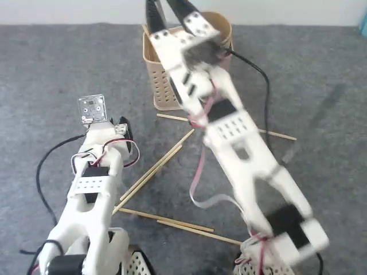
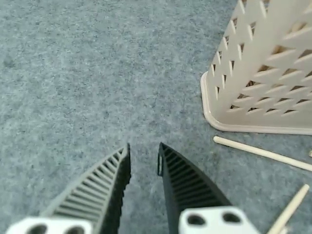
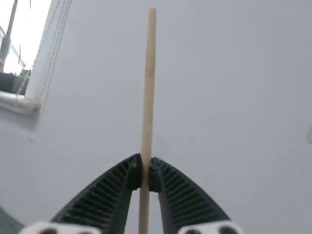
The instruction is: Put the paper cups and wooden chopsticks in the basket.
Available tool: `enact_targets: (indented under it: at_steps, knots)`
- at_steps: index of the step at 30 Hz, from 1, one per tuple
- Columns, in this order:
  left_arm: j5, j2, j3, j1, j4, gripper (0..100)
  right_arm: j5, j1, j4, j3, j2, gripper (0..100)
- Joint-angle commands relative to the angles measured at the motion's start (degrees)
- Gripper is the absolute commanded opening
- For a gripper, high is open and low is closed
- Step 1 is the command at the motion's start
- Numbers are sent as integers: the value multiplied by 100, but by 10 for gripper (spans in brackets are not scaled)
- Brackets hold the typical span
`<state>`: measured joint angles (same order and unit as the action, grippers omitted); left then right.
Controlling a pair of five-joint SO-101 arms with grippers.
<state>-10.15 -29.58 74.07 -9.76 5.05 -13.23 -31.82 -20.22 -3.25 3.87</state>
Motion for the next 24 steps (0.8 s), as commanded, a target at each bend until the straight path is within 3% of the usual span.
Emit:
enact_targets:
  at_steps: [1,6,11,14,19,24]
  knots:
    - [-26,18,-242,0,-185,90,-308,171,-154,1090,892,13]
    - [-18,18,-251,0,-185,90,-325,259,-101,1697,1640,124]
    - [-18,18,-251,-18,-185,91,-325,224,488,1714,1244,134]
    - [-18,18,-251,-18,-185,91,-220,251,2000,1714,462,134]
    - [246,18,-251,9,-158,91,659,426,5763,1723,-1156,134]
    - [404,26,-242,18,-149,91,501,426,8453,1723,-2325,134]
